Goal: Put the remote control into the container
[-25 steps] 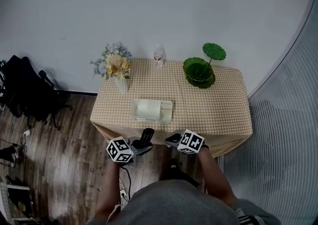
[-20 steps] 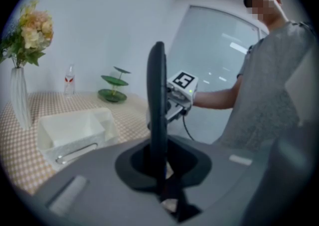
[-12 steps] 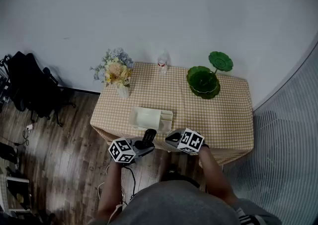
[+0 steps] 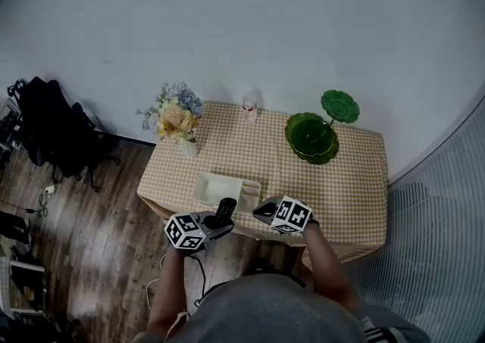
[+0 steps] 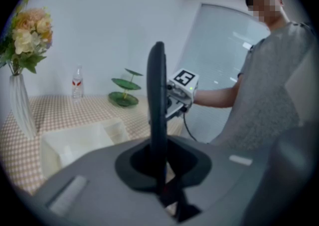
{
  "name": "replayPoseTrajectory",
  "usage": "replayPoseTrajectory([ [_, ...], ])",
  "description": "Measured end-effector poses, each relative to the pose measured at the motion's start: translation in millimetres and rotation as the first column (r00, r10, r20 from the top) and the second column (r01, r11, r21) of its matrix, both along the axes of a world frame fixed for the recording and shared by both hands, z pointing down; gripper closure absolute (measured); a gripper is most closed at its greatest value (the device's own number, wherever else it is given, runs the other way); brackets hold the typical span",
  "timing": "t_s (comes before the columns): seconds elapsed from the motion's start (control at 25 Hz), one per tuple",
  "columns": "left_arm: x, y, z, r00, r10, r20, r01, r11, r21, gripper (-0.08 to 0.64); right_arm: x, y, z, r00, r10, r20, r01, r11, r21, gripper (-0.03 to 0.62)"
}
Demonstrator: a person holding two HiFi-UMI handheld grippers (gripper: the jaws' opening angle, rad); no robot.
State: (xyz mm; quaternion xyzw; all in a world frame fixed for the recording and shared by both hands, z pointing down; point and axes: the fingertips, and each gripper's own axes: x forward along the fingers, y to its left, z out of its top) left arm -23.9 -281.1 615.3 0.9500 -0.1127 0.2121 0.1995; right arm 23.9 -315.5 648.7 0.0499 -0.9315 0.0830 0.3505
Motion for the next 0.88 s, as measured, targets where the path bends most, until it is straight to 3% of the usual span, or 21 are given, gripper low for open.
replayPoseTrajectory([
  [0.32,8,-5,2,0.999,-0.034,0.03,0.034,0.999,0.01,0.522,7,-11,-1,0.999,-0.042,0.011,0.041,0.999,0.016,0.575],
  [0.88,17,2,-2,0.998,-0.02,0.06,0.019,1.0,0.013,0.522,11,-2,-8,0.998,-0.066,0.023,0.066,0.998,0.017,0.575],
])
